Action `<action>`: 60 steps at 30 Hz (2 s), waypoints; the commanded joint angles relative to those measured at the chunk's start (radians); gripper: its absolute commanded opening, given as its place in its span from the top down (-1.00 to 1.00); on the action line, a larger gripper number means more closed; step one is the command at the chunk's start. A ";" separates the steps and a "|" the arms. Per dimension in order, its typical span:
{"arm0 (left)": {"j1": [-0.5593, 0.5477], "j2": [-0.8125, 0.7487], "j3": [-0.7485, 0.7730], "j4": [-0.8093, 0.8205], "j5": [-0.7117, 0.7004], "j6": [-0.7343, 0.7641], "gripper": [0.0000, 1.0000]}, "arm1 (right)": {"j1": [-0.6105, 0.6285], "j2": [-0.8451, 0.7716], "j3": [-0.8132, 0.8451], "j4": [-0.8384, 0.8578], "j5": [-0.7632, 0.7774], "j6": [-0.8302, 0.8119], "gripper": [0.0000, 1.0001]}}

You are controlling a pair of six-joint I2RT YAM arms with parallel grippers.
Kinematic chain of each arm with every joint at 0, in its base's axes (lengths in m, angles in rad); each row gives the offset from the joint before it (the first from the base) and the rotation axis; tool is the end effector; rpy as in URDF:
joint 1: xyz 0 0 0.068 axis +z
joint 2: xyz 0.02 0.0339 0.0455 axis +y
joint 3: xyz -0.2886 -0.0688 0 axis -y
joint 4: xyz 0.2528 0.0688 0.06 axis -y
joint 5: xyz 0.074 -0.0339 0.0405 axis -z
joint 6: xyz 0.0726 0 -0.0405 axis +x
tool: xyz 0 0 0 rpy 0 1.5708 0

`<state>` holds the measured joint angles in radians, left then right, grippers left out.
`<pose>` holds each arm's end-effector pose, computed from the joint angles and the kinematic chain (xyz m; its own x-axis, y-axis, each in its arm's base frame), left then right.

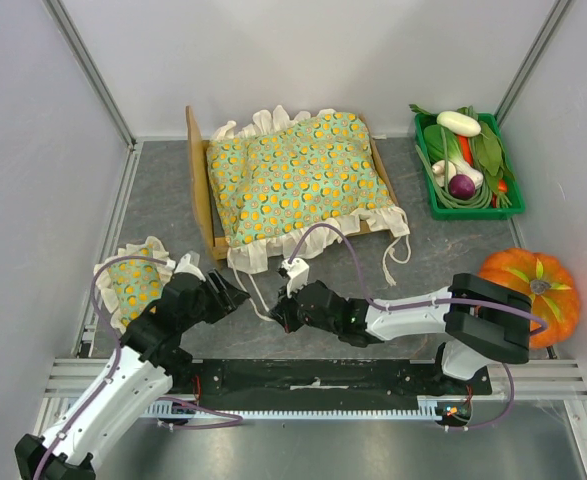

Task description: Set up the pet bed

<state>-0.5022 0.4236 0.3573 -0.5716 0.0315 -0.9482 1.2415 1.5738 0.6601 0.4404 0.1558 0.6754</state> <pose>0.1136 -0.0650 0.1880 -0.7133 -0.5347 -0.4532 -0.1305 0.7367 -0.6636 0.1246 0.3299 0.1722 -0.6716 -0.0552 -0.7389 -0.6026 0.6210 0.5013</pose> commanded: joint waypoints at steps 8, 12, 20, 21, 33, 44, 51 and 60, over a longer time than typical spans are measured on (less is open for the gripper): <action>-0.025 0.038 -0.179 0.344 0.004 -0.241 -0.26 | 0.013 0.058 -0.037 0.204 -0.045 0.111 1.00; -0.041 0.061 -0.210 0.371 -0.001 -0.250 -0.25 | 0.015 0.078 -0.036 0.241 -0.053 0.115 1.00; -0.047 0.052 -0.262 0.438 0.005 -0.287 -0.22 | 0.015 0.126 -0.031 0.319 -0.094 0.156 1.00; -0.047 0.052 -0.268 0.446 0.007 -0.288 -0.19 | 0.013 0.132 -0.028 0.319 -0.096 0.156 1.00; -0.047 0.038 -0.274 0.429 0.054 -0.296 0.15 | 0.013 0.155 -0.010 0.345 -0.075 0.164 1.00; -0.048 0.017 -0.282 0.398 0.097 -0.291 0.27 | -0.001 0.153 -0.002 0.351 -0.039 0.151 1.00; -0.048 0.053 -0.242 0.400 0.108 -0.250 0.81 | -0.005 0.163 0.015 0.337 -0.041 0.144 1.00; -0.048 0.050 -0.238 0.392 0.133 -0.245 0.55 | -0.019 0.164 0.013 0.337 -0.044 0.144 1.00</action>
<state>-0.5468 0.4843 0.0879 -0.1860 0.1402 -1.2118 1.2274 1.7329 0.6441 0.7441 0.0948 0.8295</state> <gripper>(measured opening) 0.223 0.007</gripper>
